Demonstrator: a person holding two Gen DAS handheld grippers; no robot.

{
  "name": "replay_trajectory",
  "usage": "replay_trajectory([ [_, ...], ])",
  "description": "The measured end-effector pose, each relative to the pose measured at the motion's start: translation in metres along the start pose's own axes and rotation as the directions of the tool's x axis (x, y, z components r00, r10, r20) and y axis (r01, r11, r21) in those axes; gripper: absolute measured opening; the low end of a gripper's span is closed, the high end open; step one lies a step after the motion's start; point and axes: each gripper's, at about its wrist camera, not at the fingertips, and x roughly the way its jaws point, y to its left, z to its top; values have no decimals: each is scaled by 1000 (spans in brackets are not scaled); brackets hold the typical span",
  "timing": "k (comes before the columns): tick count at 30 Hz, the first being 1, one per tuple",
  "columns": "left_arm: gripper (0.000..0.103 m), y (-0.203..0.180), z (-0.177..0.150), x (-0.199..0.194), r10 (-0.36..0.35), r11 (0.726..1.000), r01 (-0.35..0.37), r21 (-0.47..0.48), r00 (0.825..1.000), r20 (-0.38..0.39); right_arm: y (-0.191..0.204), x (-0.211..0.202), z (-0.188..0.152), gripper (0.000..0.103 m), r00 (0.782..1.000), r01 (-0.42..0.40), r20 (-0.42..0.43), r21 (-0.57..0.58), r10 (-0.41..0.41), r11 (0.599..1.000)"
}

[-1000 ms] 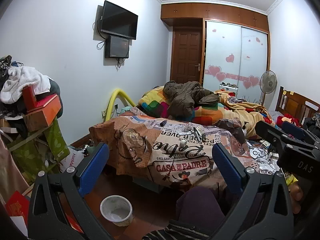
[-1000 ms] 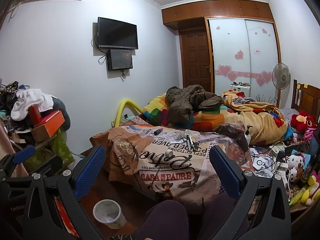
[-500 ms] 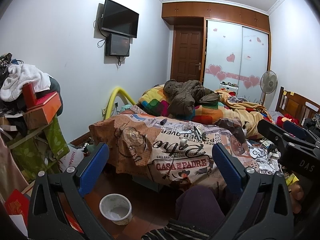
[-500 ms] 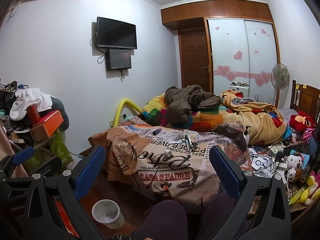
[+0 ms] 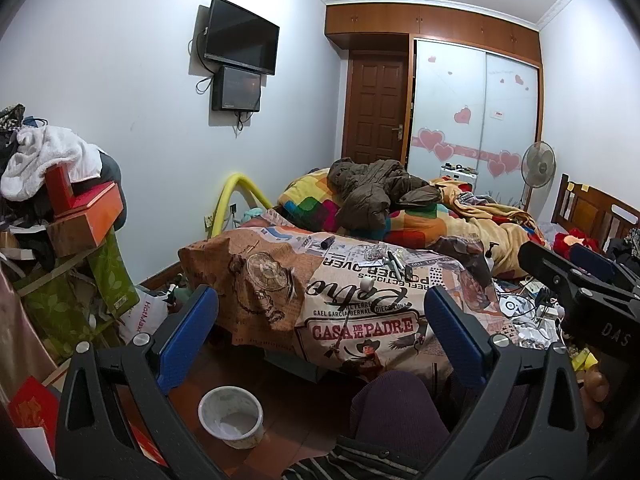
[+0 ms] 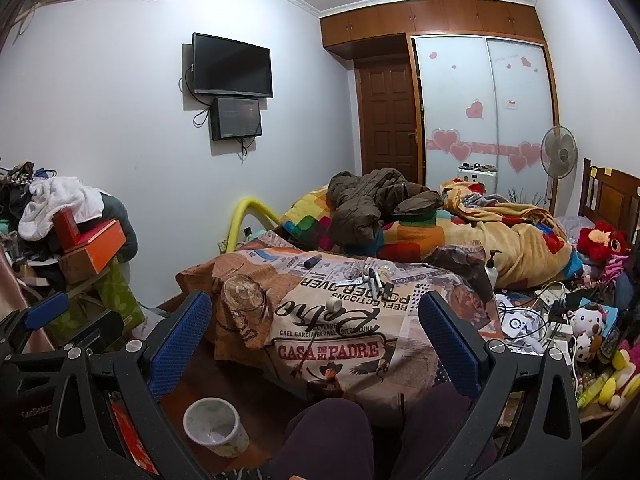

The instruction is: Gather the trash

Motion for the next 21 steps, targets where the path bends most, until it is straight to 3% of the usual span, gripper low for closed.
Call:
replay_trajectory([
  [21, 103, 1, -7, 2, -2, 1000, 2, -5, 1000, -6, -1, -1, -2, 103, 1000, 1, -4, -1, -1, 1000],
])
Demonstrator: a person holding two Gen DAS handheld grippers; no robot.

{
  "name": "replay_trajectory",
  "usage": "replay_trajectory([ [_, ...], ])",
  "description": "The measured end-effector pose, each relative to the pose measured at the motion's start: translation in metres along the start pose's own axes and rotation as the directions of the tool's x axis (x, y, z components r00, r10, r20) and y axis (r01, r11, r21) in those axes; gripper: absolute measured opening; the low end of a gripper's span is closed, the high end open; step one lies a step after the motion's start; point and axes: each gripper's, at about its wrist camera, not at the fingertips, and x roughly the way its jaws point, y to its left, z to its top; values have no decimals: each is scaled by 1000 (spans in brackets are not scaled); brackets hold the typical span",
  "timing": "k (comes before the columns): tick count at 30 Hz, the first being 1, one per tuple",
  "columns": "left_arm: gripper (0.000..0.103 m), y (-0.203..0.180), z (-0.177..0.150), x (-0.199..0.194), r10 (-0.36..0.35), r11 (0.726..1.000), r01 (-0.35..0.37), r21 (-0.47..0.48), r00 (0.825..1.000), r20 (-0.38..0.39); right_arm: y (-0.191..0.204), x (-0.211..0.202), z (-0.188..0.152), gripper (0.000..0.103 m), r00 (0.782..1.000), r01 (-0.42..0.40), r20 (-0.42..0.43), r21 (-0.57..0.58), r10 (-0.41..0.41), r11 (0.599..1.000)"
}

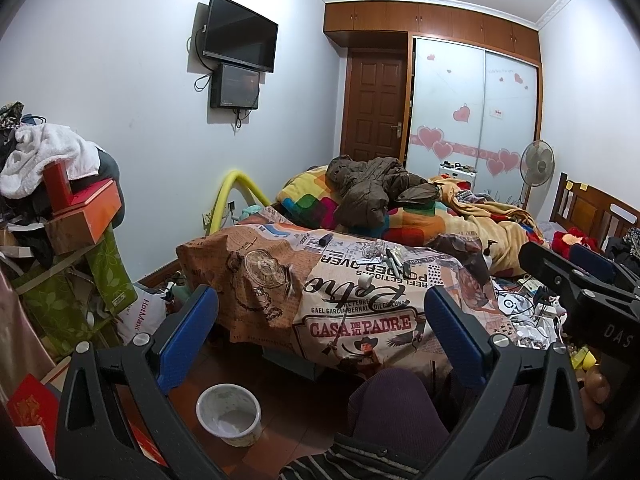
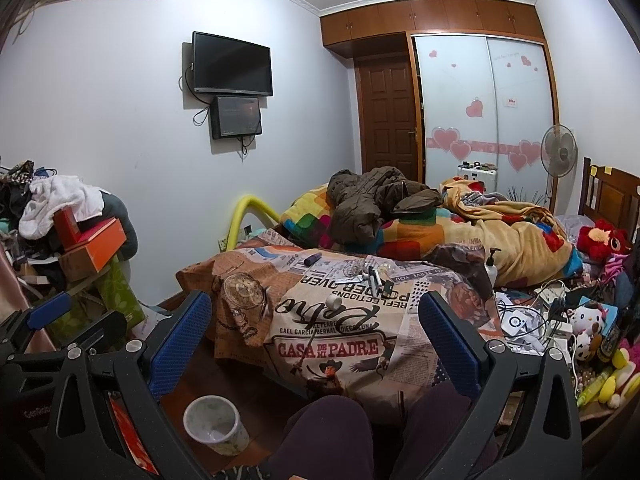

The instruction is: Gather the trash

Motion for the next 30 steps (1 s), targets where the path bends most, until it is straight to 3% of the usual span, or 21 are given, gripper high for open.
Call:
replay_trajectory([
  [19, 103, 2, -4, 4, 1, 1000, -1, -9, 1000, 0, -2, 3, -3, 103, 1000, -1, -12, 17, 2, 1000],
  [30, 103, 0, 19, 46, -12, 1000, 11, -26, 1000, -14, -21, 43, 7, 103, 998, 50, -37, 35, -48, 998],
])
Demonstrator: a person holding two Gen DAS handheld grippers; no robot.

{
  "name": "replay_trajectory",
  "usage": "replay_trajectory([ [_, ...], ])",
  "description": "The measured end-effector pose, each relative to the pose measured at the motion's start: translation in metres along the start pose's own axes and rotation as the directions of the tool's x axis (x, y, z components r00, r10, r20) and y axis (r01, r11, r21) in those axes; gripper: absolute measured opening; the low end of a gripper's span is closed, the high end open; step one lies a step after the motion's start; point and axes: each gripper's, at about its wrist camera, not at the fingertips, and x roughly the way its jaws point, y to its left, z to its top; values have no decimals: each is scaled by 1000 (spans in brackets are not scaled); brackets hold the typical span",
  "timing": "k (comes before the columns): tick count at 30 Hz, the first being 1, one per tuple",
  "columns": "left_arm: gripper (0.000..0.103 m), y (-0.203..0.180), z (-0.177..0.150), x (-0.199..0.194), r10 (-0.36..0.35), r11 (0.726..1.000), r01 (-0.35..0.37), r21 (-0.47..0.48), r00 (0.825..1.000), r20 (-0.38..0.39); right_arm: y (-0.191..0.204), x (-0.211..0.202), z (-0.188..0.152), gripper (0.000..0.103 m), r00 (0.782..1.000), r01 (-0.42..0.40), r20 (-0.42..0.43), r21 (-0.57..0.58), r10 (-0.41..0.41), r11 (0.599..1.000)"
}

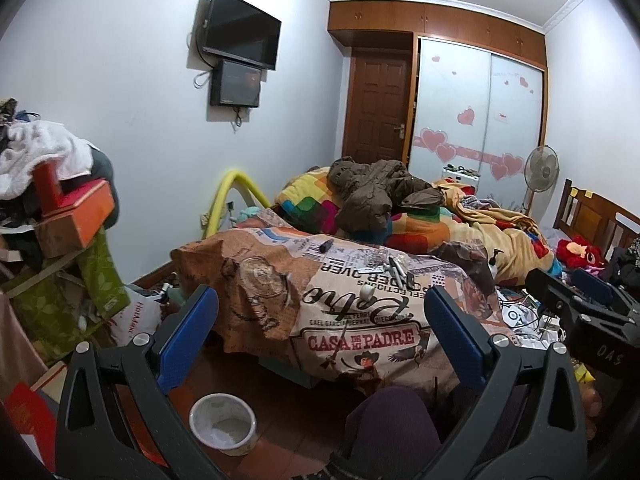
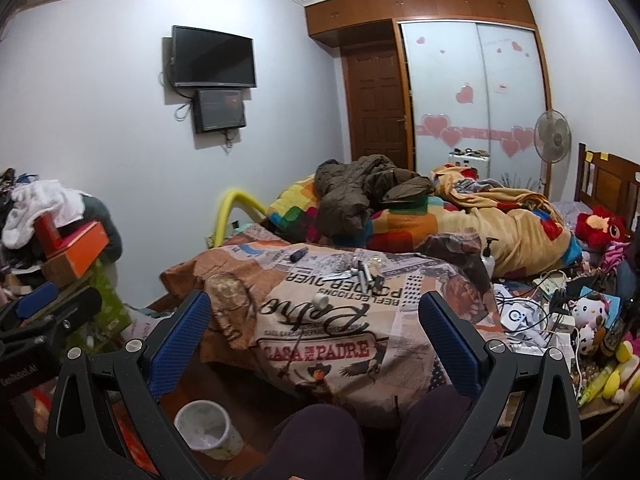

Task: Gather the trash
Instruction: 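Grasp the white tape roll with the left tool while the right tool grasps the black card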

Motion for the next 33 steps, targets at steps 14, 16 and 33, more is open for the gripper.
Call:
replay_trajectory([
  [14, 102, -25, 27, 133, -56, 998, 59, 18, 991, -117, -45, 87, 19, 103, 987, 156, -39, -41, -158, 987],
  [16, 101, -30, 25, 156, -71, 997, 75, 21, 985, -160, -52, 103, 20, 103, 984, 164, -58, -52, -167, 985],
  [33, 87, -87, -18, 358, -88, 990, 126, 64, 902, -422, -128, 249, -5, 103, 945, 91, -317, 0, -87, 996],
])
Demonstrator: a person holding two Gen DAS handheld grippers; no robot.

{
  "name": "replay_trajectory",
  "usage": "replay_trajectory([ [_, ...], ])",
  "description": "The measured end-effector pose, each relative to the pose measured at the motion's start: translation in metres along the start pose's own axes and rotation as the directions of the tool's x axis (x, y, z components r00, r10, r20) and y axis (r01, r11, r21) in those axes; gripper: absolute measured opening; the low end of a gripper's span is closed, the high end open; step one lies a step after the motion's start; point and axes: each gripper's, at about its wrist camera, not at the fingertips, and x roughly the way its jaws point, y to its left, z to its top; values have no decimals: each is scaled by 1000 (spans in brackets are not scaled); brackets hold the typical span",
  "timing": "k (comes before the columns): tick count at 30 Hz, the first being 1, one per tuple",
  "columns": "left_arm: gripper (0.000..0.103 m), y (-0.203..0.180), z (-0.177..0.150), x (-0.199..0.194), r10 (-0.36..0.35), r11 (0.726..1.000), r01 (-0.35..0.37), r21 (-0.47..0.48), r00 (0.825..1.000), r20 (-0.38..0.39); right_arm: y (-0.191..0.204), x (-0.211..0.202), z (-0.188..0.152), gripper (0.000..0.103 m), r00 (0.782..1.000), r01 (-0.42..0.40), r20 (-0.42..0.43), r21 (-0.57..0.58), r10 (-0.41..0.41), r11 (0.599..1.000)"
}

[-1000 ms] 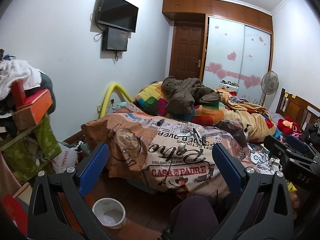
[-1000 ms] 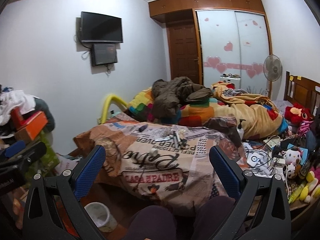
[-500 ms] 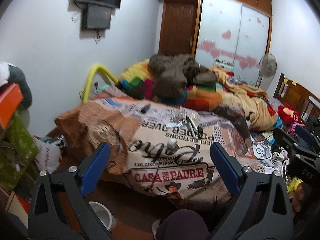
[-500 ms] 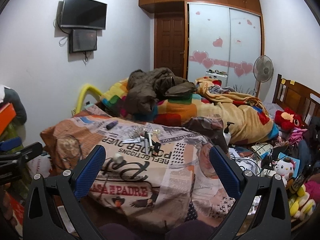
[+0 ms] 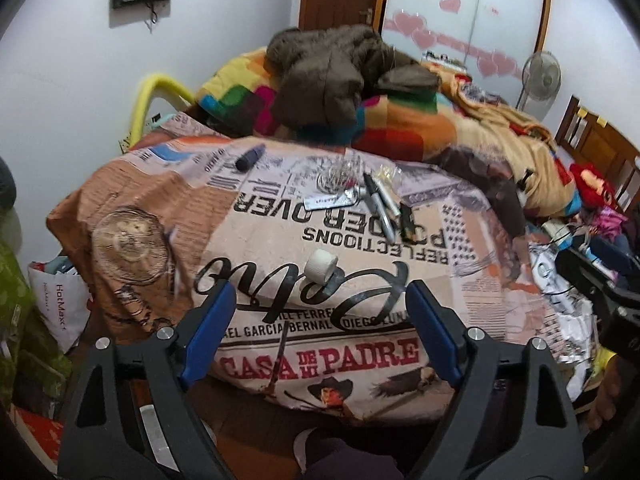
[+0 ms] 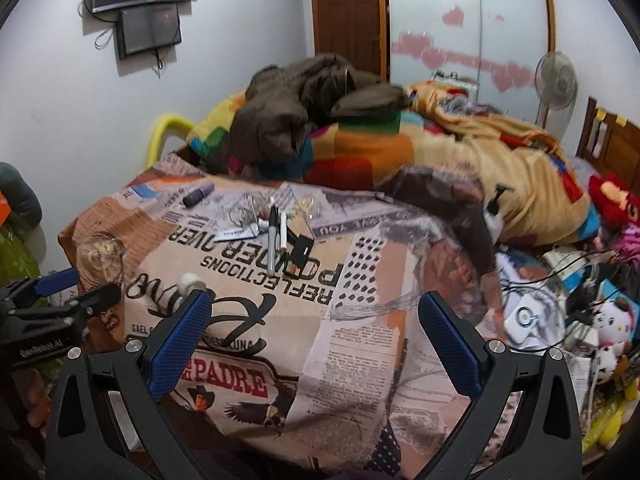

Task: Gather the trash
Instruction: 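Grasp the white tape roll with the left tool while the right tool grasps the black card, then carry the tape roll and black card over the white bin with both tools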

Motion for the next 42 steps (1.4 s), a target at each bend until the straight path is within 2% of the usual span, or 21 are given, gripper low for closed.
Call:
replay_trajectory([
  [5, 87, 0, 2, 54, -26, 1000, 26, 1, 997, -78, -2, 45, 8, 99, 997, -38, -62, 13, 39, 999],
  [11, 86, 0, 2, 100, -8, 1000, 10, 15, 994, -109, -8, 108, 14, 81, 984, -70, -164, 43, 76, 997],
  [17, 67, 2, 1, 133, -35, 999, 38, 20, 990, -134, -17, 160, 20, 64, 957, -102, -259, 116, 129, 988],
  [20, 61, 6, 1, 143, -62, 998, 65, 14, 988, -144, -17, 178, 25, 64, 949, -115, -276, 137, 149, 984],
  [22, 57, 8, 0, 147, -68, 997, 71, 11, 987, -144, -16, 186, 27, 62, 948, -113, -282, 131, 146, 985],
  [24, 49, 10, -1, 152, -80, 997, 82, 5, 985, -152, -11, 193, 29, 54, 947, -106, -289, 120, 137, 987],
  [29, 36, 12, -3, 161, -100, 995, 103, 6, 982, -161, -5, 209, 30, 50, 942, -100, -310, 105, 128, 989],
  [33, 27, 10, -3, 162, -113, 993, 116, 13, 983, -148, 4, 210, 30, 44, 955, -58, -291, 37, 67, 998],
  [38, 27, 7, -3, 162, -129, 991, 130, -3, 982, -139, 4, 215, 29, 24, 963, -4, -271, -17, -1, 1000],
  [42, 26, 7, -3, 163, -138, 990, 136, -24, 981, -139, 1, 215, 29, 24, 965, -25, -261, -6, 22, 1000],
])
